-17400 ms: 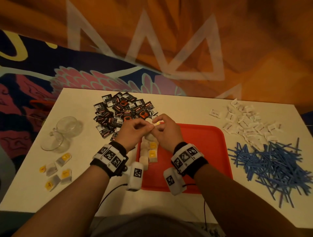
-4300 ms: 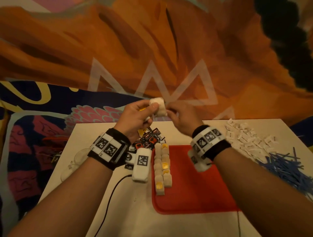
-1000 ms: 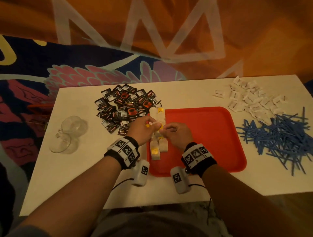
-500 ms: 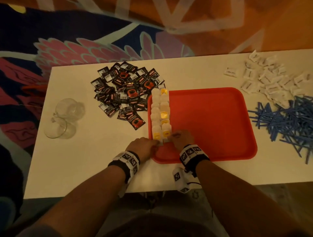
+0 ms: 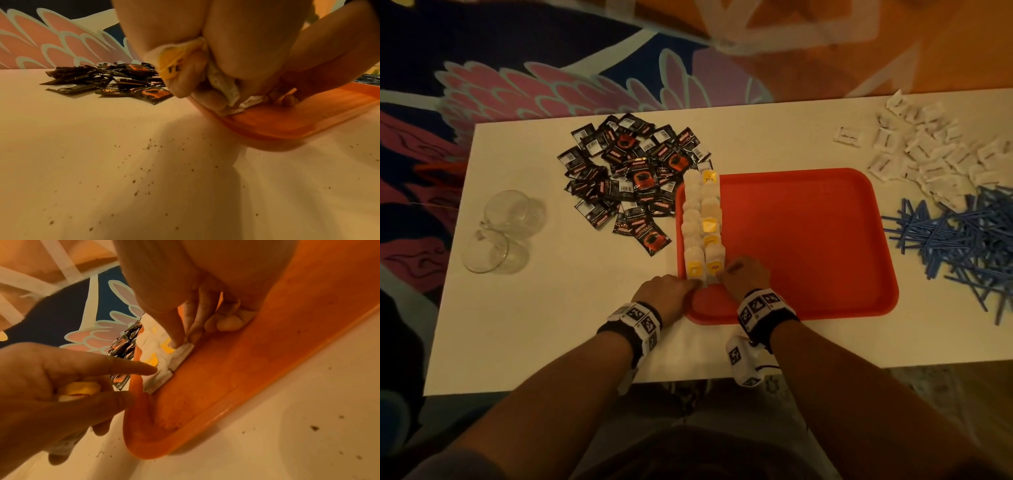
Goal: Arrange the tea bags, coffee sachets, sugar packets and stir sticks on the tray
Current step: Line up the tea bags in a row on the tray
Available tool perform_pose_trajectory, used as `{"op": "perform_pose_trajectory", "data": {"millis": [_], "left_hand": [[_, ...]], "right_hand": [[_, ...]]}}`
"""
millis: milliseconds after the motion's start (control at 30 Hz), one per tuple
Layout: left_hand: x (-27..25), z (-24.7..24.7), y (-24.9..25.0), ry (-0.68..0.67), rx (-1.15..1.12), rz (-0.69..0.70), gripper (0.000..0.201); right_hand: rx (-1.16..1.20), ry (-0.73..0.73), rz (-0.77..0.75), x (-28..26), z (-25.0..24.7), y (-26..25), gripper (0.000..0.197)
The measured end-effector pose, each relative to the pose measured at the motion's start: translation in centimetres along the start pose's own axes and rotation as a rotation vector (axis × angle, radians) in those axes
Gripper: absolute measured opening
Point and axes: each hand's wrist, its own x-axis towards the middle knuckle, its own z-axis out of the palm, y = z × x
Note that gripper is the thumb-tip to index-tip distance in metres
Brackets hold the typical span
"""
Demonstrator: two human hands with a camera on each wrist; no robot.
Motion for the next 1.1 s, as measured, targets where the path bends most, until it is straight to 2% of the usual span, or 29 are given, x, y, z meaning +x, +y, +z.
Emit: {"op": "perform_pose_trajectory", "data": {"millis": [133,367,433,533,600,700,767,867,933,1000,1100], "left_hand": [[-0.1,0.2,-0.1,0.033,-0.066,-0.003,0.043],[0.3,0.9,-1.1,0.094,-0.168,-0.035,0.044],[0.3,0.6,-1.5,0.192,-0.317,-0.057,0.041],[0.4,-1.0,-1.6,0.311,-0.688,-0.180,0.030],[0.7,-2.4,-1.7,0.347,-0.948,-0.262,0.032],[0.8,-4.7,-1.6,0.334,-1.441,-0.331,0.045],[0.3,-6.6,-1.4,0.338,-1.616,-0.305,0.051],[-0.5,-8.7,-1.2,0.319,-1.733,-0.248,0.058],[-0.8,-9.8,-1.3,0.274,-1.756,-0.218,0.061],[-1.1,-10.7,-1.1,0.242,-1.783,-0.198,0.063],[-1.4,-11.9,-0.9,0.225,-1.812,-0.165,0.064]], "right_hand": [[0.090,0.054,0.030,-0.1,0.0,0.1,0.016],[0.074,0.008,-0.056,-0.6,-0.3,0.0,0.027],[0.089,0.013,-0.050,-0.7,-1.1,0.0,0.034],[0.104,0.041,-0.089,-0.9,-2.7,-0.5,0.035],[0.120,0.036,-0.166,-1.3,-3.6,-1.6,0.027],[0.282,-0.032,-0.395,-2.5,-4.7,-3.6,0.017],[0.359,-0.121,-0.541,-3.7,-5.5,-4.6,0.025],[0.216,-0.109,-0.765,-4.7,-6.3,-5.9,0.037],[0.104,-0.046,-0.894,-5.1,-6.6,-6.7,0.035],[0.078,0.021,-0.971,-5.3,-6.8,-7.5,0.030],[0.094,0.064,-1.001,-5.6,-7.2,-8.7,0.029]]}}
